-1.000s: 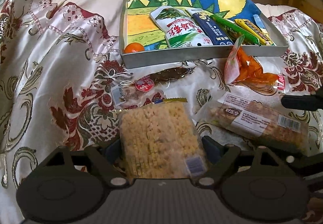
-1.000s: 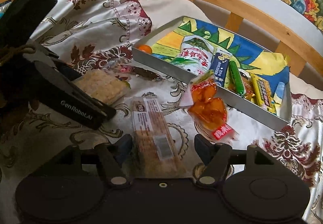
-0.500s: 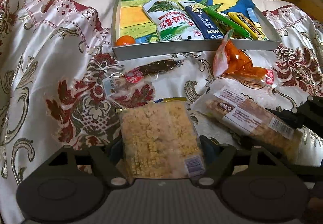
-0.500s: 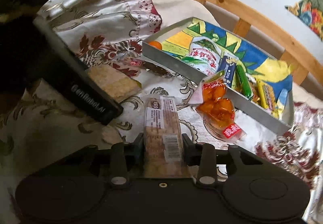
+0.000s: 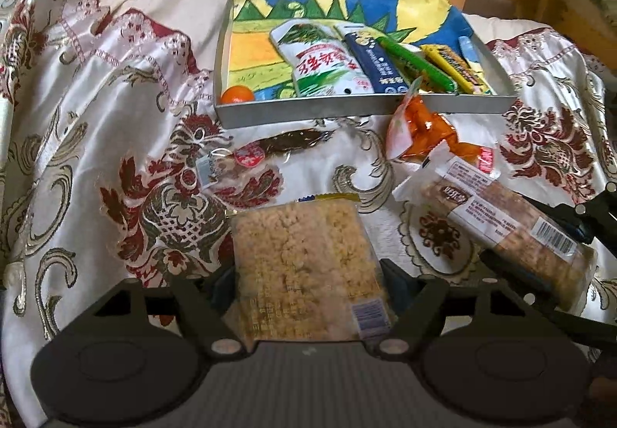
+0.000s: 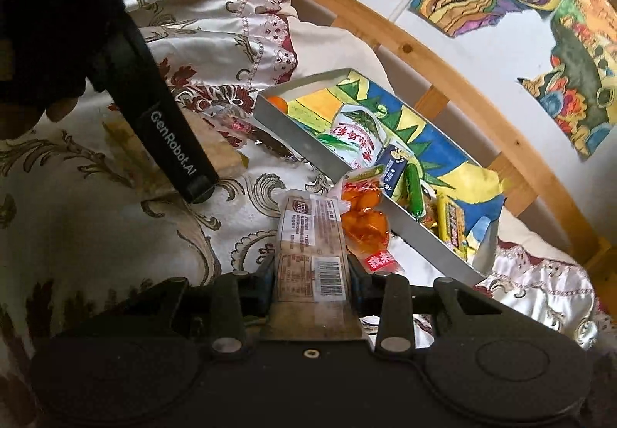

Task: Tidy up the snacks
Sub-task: 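Grasp the puffed-rice bar with the left tool while the right tool grasps the clear bread pack, then carry the puffed-rice bar into the tray with the left tool while the right tool carries the bread pack there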

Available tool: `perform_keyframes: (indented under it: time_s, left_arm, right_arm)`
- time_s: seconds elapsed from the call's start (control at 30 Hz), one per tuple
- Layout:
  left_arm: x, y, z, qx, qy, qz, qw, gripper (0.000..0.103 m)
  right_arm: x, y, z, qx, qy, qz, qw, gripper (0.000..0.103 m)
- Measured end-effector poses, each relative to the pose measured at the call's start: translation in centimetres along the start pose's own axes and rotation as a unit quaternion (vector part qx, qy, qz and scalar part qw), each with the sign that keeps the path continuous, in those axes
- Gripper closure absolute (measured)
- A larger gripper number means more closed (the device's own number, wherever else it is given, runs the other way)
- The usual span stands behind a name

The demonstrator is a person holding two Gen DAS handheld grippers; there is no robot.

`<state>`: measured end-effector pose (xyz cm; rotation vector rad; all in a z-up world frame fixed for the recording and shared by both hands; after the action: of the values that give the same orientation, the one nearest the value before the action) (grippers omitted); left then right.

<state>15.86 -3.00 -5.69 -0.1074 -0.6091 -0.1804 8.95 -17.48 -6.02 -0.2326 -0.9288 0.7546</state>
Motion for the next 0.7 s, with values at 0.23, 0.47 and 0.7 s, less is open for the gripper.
perform_keyframes:
  time_s: [0.23,0.47,0.7]
  left_arm:
    - [-0.2,-0.5,1.5,-0.001,-0.023,0.002,0.9997,0.024]
    - [1.1,-0.7,3.2,-0.002,-0.069,0.008,0.9976,0.024]
    - [4.6,-0.7,4.5,0.026,-0.11,0.041,0.9928,0.024]
  right_arm:
    - [-0.8,0.4,1.3,-0.019,-0.022,0.027,0.999,0.065]
    - [-0.5,-0.7,3.2,-0.061,-0.072,0.024,0.995,0.065]
    - [1.2,-3.2,3.0,-0.089,-0.106,0.018,0.99,0.065]
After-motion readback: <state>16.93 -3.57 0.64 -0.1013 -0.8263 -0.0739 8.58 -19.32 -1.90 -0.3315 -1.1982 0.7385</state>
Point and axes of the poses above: each gripper's, at about its wrist camera, not at the fingertips, and z roughly against the way its jaws point, y to its left, x to its top, the point moved 1 cm from there along -z, roughly the way its jaws point, and after that the axes turned 2 degrees about y, right-handed, at the moved point
